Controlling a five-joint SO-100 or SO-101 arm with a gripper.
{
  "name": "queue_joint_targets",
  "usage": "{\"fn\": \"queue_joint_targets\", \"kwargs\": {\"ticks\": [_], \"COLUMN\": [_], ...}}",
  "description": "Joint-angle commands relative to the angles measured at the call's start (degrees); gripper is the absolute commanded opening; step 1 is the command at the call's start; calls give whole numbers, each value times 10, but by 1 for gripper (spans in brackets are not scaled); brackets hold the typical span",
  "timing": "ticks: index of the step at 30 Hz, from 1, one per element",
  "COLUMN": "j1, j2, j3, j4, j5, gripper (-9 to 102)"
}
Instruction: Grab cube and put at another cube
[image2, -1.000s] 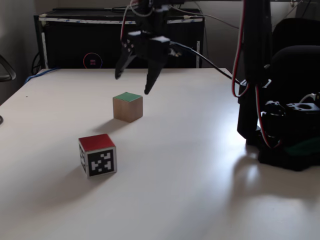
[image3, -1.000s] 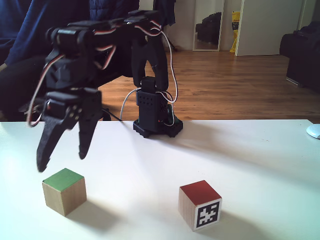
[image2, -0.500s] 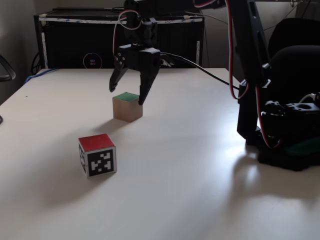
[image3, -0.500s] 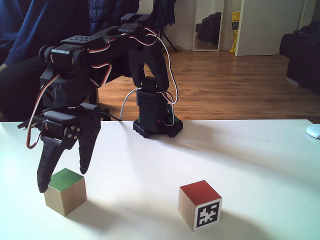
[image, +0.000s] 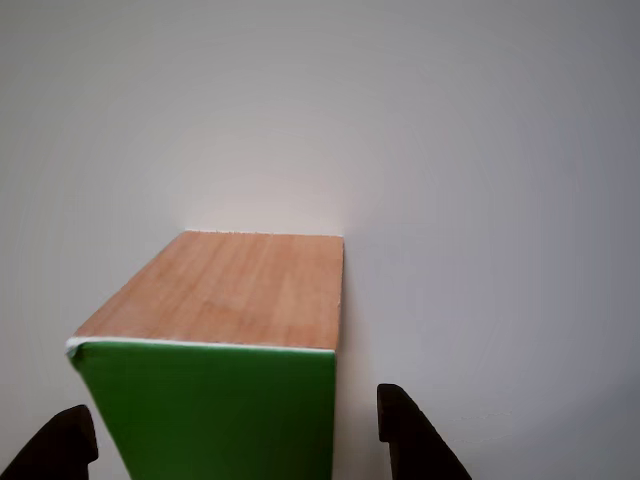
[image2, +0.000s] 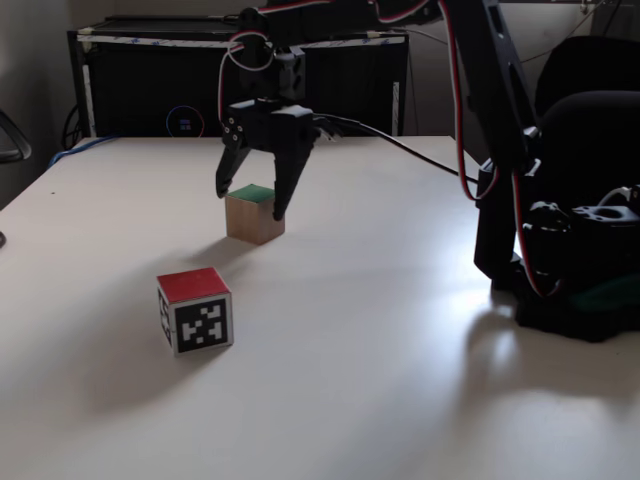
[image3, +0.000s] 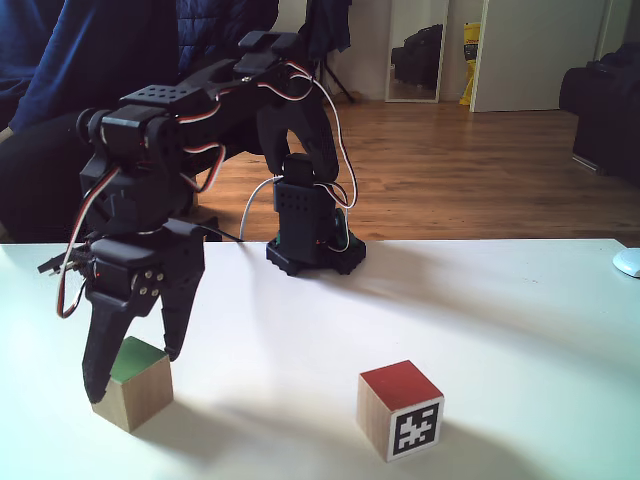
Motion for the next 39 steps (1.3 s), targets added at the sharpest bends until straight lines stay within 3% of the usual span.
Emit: {"fn": "queue_joint_targets", "kwargs": {"ticks": [1, 17, 28, 39], "j1": [4, 21, 15, -3], "j2": [1, -64, -65, 9], "j3": [-30, -85, -89, -76], "j4": [2, 8, 10, 51], "j5": [2, 4, -4, 5], "gripper": [43, 38, 23, 21]}}
